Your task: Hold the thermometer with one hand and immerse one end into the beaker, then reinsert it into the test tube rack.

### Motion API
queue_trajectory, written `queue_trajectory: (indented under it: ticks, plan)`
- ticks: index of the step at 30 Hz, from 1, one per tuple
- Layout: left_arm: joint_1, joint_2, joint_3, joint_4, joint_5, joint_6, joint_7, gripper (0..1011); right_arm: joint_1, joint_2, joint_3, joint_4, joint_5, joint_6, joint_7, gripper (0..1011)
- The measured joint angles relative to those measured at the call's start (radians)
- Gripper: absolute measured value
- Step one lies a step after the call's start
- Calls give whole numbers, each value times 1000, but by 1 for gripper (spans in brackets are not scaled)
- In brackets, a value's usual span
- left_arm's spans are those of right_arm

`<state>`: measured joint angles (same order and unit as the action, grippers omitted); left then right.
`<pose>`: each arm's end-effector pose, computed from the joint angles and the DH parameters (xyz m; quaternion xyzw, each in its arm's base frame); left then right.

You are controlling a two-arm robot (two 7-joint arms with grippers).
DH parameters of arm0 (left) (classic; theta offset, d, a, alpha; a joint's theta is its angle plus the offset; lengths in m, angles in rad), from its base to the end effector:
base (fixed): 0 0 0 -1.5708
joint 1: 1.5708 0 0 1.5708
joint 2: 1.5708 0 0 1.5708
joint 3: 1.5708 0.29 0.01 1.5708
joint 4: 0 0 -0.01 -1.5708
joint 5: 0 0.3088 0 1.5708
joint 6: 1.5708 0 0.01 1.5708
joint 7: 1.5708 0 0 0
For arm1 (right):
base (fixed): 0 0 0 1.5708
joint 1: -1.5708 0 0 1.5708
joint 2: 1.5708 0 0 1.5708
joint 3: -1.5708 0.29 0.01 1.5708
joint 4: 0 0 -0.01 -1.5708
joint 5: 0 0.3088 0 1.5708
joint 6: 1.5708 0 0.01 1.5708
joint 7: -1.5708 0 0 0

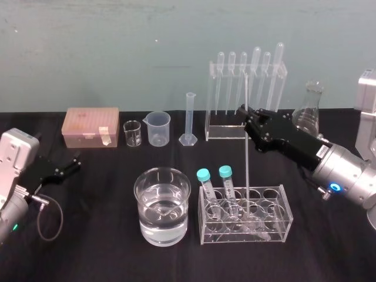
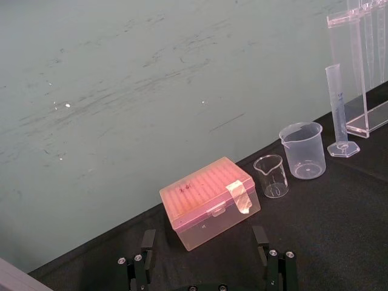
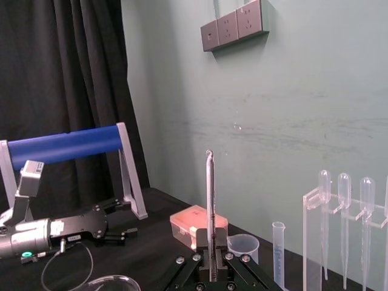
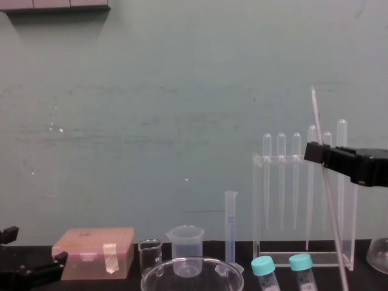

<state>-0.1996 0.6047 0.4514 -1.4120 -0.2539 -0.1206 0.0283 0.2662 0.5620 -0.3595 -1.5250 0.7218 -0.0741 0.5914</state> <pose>0.3581 0.0827 -0.3022 0.1414 -0.1325 0.5799 0.7913 0.3824 -0.0701 -0.2346 0.0746 -0.0088 -0.3444 0.9358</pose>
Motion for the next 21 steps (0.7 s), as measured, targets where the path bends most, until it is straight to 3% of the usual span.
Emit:
queue_trajectory:
  ticks: [21]
  plan:
    - [0,0,0,0,0,0,0,1008,4,-10,1,12,-14,2,-4,81]
